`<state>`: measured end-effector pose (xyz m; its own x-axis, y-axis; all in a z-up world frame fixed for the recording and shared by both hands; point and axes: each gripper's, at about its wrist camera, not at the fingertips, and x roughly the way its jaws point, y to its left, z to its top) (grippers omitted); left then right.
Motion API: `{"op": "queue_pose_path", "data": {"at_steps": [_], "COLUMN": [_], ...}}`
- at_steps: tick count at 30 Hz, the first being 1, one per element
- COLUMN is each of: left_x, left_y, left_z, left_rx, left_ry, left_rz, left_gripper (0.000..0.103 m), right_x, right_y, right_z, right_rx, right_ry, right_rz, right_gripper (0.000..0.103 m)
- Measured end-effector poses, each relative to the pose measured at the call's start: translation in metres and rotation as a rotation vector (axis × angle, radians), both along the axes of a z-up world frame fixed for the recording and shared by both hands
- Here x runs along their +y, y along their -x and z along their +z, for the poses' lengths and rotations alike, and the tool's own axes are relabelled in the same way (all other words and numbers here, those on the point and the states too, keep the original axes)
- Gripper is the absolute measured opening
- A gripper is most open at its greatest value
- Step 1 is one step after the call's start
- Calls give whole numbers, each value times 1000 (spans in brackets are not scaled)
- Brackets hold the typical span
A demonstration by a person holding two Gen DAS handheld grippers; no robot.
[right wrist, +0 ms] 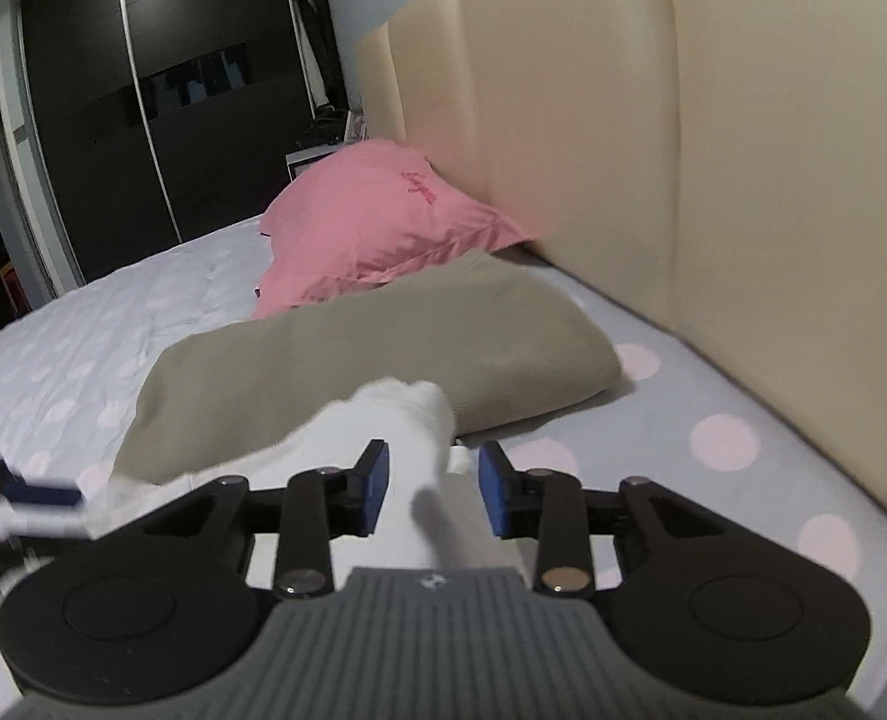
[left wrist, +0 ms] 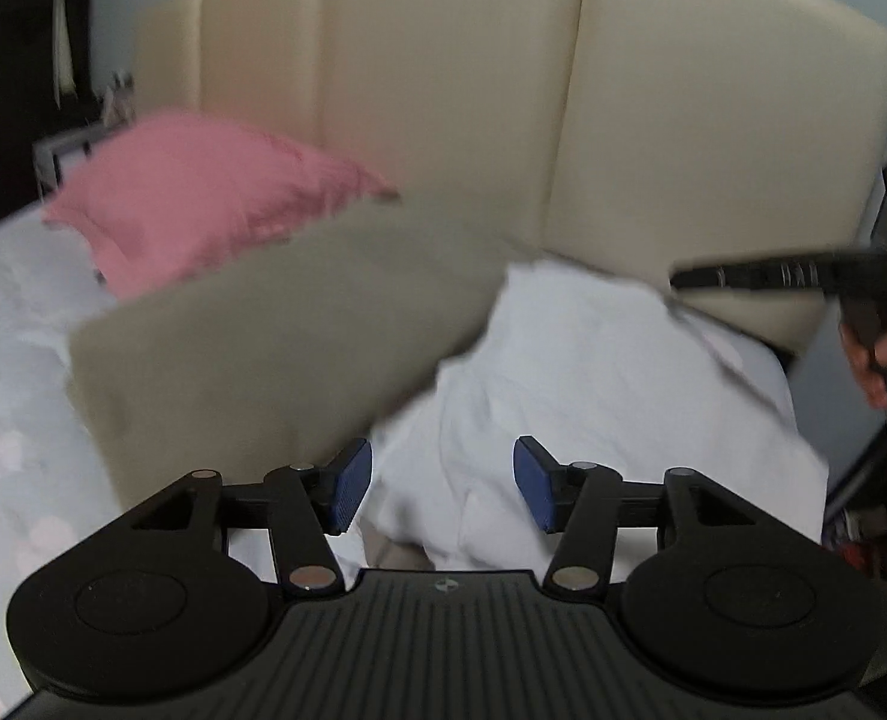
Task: Fold clothes
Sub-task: 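Carry the folded shirt with both grippers toward the clothes stack by the headboard, then lower the folded shirt onto the white clothes stack and open both grippers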
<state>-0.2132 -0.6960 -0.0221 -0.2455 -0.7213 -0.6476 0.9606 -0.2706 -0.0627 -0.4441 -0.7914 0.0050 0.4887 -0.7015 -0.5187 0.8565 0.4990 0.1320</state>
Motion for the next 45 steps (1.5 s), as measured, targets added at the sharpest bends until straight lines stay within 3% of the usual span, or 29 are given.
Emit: {"op": "queue_pose_path", "data": {"at_steps": [1,3,4,7,10,15,21,25,27,28,32,35,38,42,45], "left_x": [2,5,7,7,-12,-43,-34,-24,-15,-9,7,13,22,28,31], "left_y": [3,8,11,18,19,0,-8,-6,-1,3,31,53,64,62,60], "left_z": [1,2,2,0,-22,-51,-55,-40,-28,-22,-9,-14,-29,-39,-44], "left_rx": [-10,-29,-39,-67,-82,-9,22,46,67,76,75,17,-47,-100,-124], "left_ry": [12,35,47,66,4,-75,-61,-47,-29,-10,44,41,24,10,4], "left_rz": [-6,-17,-23,-30,10,40,18,35,37,26,-61,-114,-150,-174,-176], "left_gripper": [47,39,37,33,32,32,33,34,45,50,50,46,38,35,35], "right_x": [5,15,17,9,-11,-38,-52,-33,-14,-2,44,71,92,94,92], "right_y": [-1,-5,-9,-18,-24,-36,-24,-20,-13,-9,13,30,43,51,49], "right_z": [-1,-5,-9,-29,-50,-82,-98,-79,-64,-58,-46,-54,-69,-101,-106], "right_rx": [13,38,50,55,44,53,-19,-23,-23,-18,0,-15,-14,11,29], "right_ry": [12,33,42,15,-28,-88,-136,-86,-47,-21,52,48,34,-28,-48], "right_rz": [12,33,39,25,-17,-29,-46,-27,-17,-14,-17,-36,-61,-87,-94], "right_gripper": [34,12,10,10,10,10,9,13,22,25,32,39,40,30,30]}}
